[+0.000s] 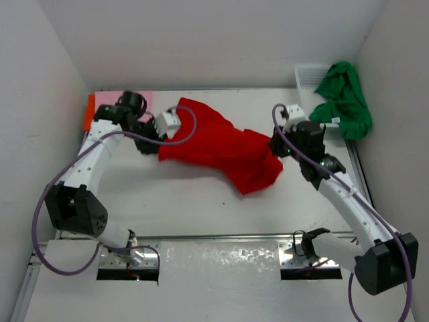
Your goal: Fold and stack the t-shirts
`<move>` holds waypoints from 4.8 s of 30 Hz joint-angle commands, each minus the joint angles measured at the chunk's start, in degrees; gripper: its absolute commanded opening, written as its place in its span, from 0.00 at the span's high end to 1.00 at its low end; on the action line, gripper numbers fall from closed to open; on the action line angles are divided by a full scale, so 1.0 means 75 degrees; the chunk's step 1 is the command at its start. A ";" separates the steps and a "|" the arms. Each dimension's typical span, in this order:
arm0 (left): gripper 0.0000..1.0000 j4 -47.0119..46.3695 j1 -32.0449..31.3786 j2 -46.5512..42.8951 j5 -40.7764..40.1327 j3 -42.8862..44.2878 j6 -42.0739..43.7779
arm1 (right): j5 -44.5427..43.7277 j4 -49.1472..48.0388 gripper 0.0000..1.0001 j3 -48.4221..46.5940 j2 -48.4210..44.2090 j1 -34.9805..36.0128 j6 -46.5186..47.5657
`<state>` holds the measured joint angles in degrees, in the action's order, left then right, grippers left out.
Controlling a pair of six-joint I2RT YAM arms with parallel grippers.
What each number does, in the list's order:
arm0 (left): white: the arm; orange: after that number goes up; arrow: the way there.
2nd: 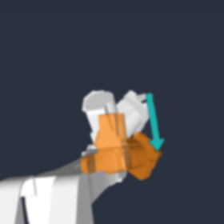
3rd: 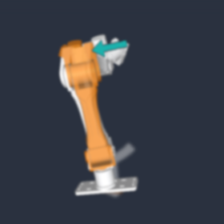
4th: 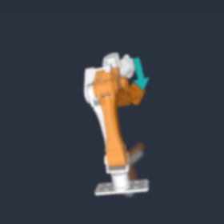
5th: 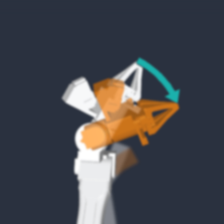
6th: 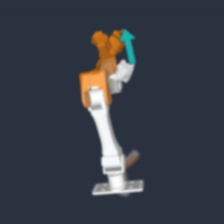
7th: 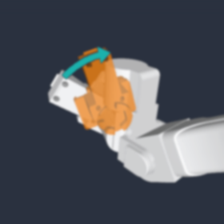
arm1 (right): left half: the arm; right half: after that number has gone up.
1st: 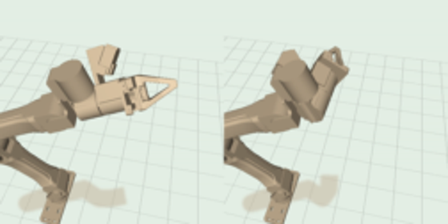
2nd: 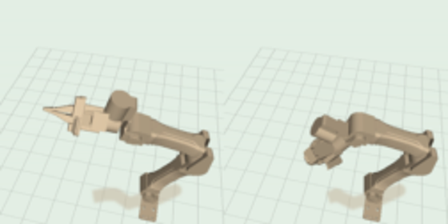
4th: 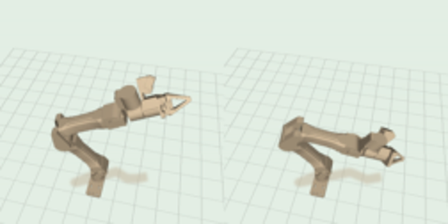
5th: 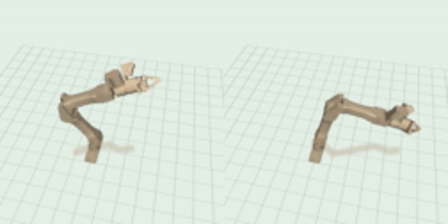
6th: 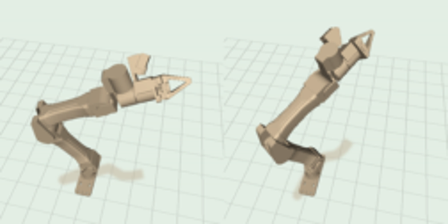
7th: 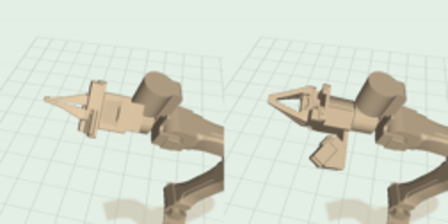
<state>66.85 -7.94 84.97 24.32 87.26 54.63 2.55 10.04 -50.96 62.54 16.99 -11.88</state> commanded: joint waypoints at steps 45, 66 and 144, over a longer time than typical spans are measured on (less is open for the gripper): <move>1.00 -0.3312 0.1903 0.2945 0.0261 -0.3363 -0.3382 | -0.0152 -0.0425 1.00 0.0046 0.4434 -0.0332 -0.1839; 1.00 -0.4156 0.1927 0.1000 0.0333 0.0460 -0.4672 | 0.1301 0.0690 1.00 -0.6124 0.4285 -0.1656 0.0084; 1.00 -0.4542 0.2149 0.2446 -0.0231 0.1683 -0.5583 | -0.0119 0.0720 1.00 -0.3894 0.5216 -0.0436 -0.2906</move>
<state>39.55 8.67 98.21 20.12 84.58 18.72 -1.13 15.42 -58.67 97.51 18.79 -42.11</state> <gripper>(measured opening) 0.020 0.002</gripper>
